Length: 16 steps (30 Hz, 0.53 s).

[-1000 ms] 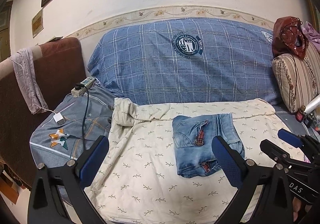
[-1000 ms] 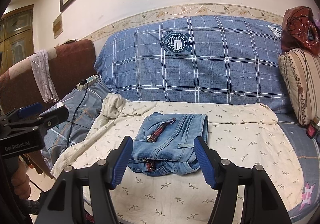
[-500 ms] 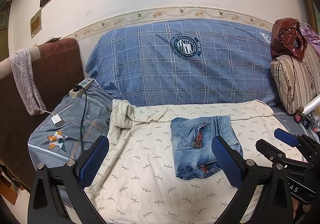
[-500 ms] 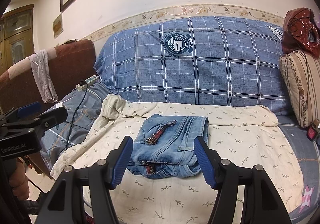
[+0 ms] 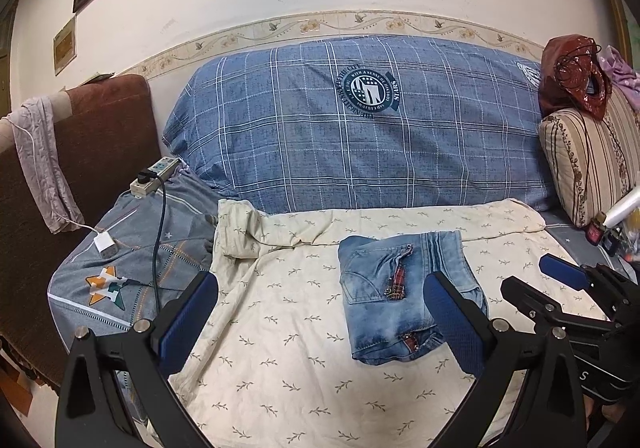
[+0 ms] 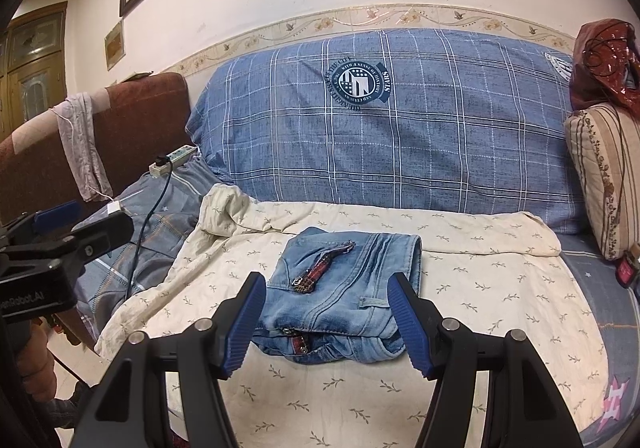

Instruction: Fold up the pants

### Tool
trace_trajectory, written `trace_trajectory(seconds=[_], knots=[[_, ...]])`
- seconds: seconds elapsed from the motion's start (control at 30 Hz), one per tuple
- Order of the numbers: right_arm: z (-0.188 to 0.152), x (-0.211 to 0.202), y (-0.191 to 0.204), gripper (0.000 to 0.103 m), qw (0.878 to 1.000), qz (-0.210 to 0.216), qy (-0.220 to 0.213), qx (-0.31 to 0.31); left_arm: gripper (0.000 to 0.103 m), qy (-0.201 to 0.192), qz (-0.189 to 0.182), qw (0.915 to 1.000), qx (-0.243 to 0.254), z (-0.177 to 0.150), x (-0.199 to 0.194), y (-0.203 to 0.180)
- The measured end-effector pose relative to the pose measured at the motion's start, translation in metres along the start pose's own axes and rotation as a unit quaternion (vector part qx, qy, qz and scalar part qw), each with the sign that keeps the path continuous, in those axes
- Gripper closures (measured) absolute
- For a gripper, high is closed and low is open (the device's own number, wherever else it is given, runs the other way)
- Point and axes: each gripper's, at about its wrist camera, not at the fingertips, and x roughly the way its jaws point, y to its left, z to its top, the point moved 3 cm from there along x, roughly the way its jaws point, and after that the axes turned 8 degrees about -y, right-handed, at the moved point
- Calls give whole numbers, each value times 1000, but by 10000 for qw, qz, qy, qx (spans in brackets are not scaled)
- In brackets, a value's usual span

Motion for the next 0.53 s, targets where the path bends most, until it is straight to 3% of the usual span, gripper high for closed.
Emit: trace_trajectory(seconds=[0.2, 0.4, 0.53], knots=[[-2, 10, 5, 36, 10000, 14, 90, -13, 1, -23, -244, 9996, -111, -1, 6, 4], [-5, 23, 4, 36, 9998, 44, 165, 53, 0, -447, -324, 9984, -136, 0, 7, 7], [-10, 34, -10, 36, 9994, -64, 271, 203, 0, -176, -375, 9988, -261, -6, 26, 10]])
